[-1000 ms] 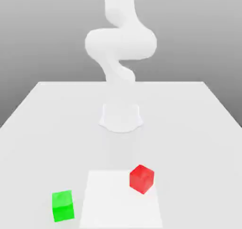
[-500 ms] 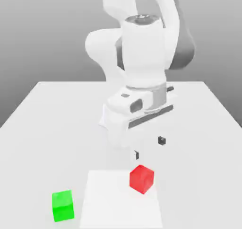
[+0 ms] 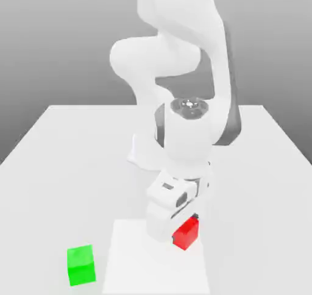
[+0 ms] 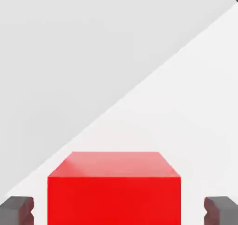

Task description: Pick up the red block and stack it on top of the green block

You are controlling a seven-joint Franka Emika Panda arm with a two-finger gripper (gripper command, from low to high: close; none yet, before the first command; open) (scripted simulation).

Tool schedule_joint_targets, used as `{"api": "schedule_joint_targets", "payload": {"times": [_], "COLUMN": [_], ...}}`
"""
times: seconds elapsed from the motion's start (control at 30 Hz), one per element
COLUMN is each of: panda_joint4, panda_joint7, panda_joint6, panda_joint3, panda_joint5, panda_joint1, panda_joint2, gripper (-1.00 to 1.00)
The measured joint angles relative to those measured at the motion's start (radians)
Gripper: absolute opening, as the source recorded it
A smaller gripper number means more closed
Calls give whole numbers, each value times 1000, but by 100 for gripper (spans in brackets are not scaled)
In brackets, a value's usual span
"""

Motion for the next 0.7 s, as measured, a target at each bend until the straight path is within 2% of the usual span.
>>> {"api": "schedule_joint_targets", "payload": {"times": [0.17,0.53,0.7], "panda_joint4": [0,-34,65], "panda_joint7": [1,85,17], "panda_joint6": [-2,-203,-285], "panda_joint3": [0,-48,-169], "panda_joint5": [-2,-117,-124], "panda_joint1": [-1,18,36], "panda_joint2": [-1,-238,-217], "gripper": [-100,-100,-100]}}
